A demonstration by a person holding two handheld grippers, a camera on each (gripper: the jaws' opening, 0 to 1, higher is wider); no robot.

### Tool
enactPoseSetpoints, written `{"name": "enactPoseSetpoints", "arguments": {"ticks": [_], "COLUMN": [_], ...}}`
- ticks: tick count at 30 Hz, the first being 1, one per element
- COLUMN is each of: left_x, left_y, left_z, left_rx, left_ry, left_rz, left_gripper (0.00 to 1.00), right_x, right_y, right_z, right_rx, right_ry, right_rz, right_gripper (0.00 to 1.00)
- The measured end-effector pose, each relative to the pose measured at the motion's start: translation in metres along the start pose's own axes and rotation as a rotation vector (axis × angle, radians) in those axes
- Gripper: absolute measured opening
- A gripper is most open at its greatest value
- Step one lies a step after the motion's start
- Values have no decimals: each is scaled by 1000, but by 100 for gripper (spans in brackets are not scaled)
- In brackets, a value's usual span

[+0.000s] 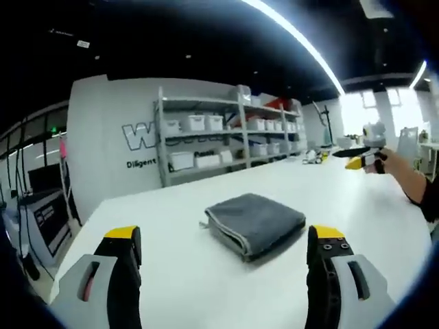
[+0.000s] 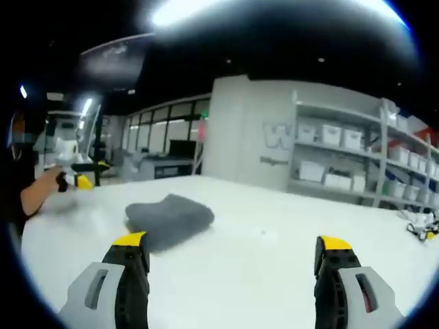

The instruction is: Open the folded towel by lifting each exposed corner and separating the folded layers until the towel lies flat within the target outline without major curled edges

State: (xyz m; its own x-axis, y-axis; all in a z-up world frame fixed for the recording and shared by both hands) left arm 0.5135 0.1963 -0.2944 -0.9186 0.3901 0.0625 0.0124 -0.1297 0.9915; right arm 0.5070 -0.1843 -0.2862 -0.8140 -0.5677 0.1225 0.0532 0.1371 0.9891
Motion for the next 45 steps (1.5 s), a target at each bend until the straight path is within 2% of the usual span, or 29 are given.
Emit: {"name": "enactPoseSetpoints", "arguments": {"ticks": [4, 8, 13, 18, 21, 26, 33, 39, 40, 42, 43, 45], "left_x": [0, 4, 1, -3, -6, -15, -24, -34, -39, -41, -42, -47], "left_y": [-3, 7, 6, 18, 30, 51, 56, 60, 68, 73, 81, 87], "left_z": [-1, -1, 8, 15, 19, 16, 8, 19, 30, 34, 34, 36], "left_rx": [-22, 21, -6, 56, -4, -24, -46, -58, -60, -59, -50, -42], "left_ry": [-1, -19, 6, -3, 5, -13, -33, -33, -31, -30, -33, -35], "left_rz": [14, -19, -1, 23, 30, 17, 17, 28, 28, 23, 11, 2], "left_gripper": [99, 99, 99, 98, 98, 98, 99, 99, 99, 99, 99, 99], "right_x": [0, 3, 3, 2, 0, -5, -5, -13, -18, -22, -26, -32], "right_y": [-1, 4, 5, 19, 31, 49, 63, 68, 70, 78, 90, 101], "right_z": [-1, -1, 1, 2, 0, -1, -9, -13, -13, -13, -13, -14], "right_rx": [-6, -22, -20, -22, 0, -3, 23, 44, 48, 57, 72, 80], "right_ry": [-5, -4, 3, 33, 36, 54, 39, 45, 60, 66, 74, 81], "right_rz": [7, -20, -24, -38, -38, -64, -69, -34, -7, -9, -17, -22], "right_gripper": [100, 100, 100, 100, 100, 100, 100, 100, 100, 100, 100, 100]}}
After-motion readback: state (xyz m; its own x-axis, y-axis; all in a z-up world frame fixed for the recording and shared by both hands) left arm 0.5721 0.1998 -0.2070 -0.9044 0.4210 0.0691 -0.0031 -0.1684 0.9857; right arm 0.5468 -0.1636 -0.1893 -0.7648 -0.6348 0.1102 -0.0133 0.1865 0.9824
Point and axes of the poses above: the point that each gripper's makers call its tool centre point, and the gripper's own axes: x roughly backward along the fingers, z roughly to its left, y roughly out of its top, the point moved 1 cm from there along x, roughly backward along the fingers, and after that the axes turned 9 degrees about y, right-handed, at the moved point
